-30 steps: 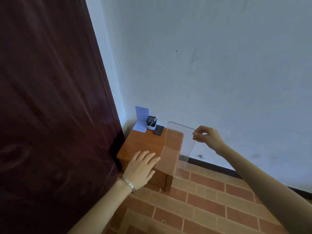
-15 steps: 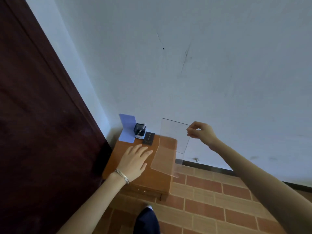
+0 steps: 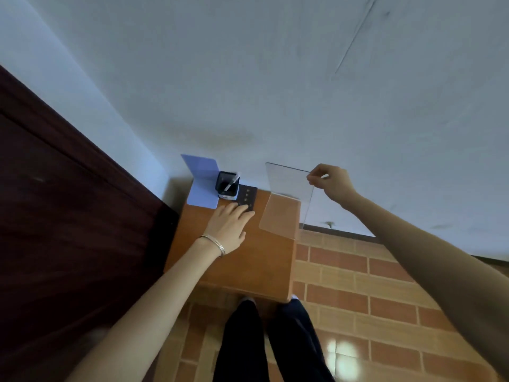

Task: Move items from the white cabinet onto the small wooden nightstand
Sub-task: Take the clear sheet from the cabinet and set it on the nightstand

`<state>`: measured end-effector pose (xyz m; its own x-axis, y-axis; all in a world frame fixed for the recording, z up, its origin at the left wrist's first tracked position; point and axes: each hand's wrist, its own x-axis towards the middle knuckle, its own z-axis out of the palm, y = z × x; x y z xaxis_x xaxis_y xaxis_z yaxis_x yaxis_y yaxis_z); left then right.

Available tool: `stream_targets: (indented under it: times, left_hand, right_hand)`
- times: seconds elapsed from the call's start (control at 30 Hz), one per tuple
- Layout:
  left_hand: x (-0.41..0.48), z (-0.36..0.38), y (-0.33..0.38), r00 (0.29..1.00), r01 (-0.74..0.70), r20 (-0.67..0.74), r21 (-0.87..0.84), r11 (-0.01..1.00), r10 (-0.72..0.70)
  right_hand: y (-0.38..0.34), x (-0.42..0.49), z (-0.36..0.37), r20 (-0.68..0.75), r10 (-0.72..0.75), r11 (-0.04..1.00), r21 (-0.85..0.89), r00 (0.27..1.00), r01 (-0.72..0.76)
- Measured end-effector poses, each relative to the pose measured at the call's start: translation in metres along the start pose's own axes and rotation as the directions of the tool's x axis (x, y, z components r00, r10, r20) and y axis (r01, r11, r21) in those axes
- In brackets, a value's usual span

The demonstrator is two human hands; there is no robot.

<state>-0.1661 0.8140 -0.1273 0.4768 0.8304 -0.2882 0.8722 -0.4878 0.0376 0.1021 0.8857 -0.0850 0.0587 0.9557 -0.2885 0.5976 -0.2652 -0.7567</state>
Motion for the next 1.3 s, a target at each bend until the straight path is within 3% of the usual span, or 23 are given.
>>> stream_targets:
  times: [0.4, 0.63, 0.8, 0.9, 0.97, 1.0, 1.07, 1.3]
  left_hand:
    - [0.071, 0.131, 0.0, 0.966, 0.157, 0.226, -0.128, 0.979, -0.126]
    - [0.087, 0.184, 0.006, 0.947, 0.183, 0.295, -0.16, 0.97, -0.13]
    - [0.089, 0.207, 0.004, 0.936, 0.208, 0.321, -0.176, 0.962, -0.144]
    - [0.089, 0.219, -0.001, 0.924, 0.211, 0.356, -0.163, 0.964, -0.142]
    - [0.091, 0.227, -0.004, 0.911, 0.196, 0.394, -0.149, 0.969, -0.124]
    - [0.091, 0.23, -0.003, 0.902, 0.189, 0.416, -0.145, 0.971, -0.113]
    - [0.091, 0.237, -0.002, 0.886, 0.186, 0.452, -0.141, 0.972, -0.104]
    - [0.084, 0.257, 0.0, 0.916, 0.199, 0.383, -0.163, 0.966, -0.124]
  right_hand:
    - [0.086, 0.1, 0.098, 0.04, 0.082, 0.996, 0.023, 0.996, -0.083]
    - [0.118, 0.12, 0.126, -0.161, 0.158, 0.968, 0.222, 0.974, -0.12]
    - [0.144, 0.119, 0.138, -0.191, 0.2, 0.938, 0.321, 0.961, -0.131]
    - [0.165, 0.099, 0.152, -0.186, 0.117, 0.989, 0.116, 0.976, -0.096]
    - [0.183, 0.083, 0.167, 0.071, -0.049, 0.967, -0.248, 0.996, 0.065]
    - [0.193, 0.076, 0.176, 0.247, -0.12, 0.895, -0.392, 0.962, 0.212]
    - [0.208, 0.066, 0.192, 0.48, -0.117, 0.791, -0.484, 0.869, 0.374]
    - [0.222, 0.063, 0.215, 0.568, 0.058, 0.609, -0.672, 0.821, 0.422]
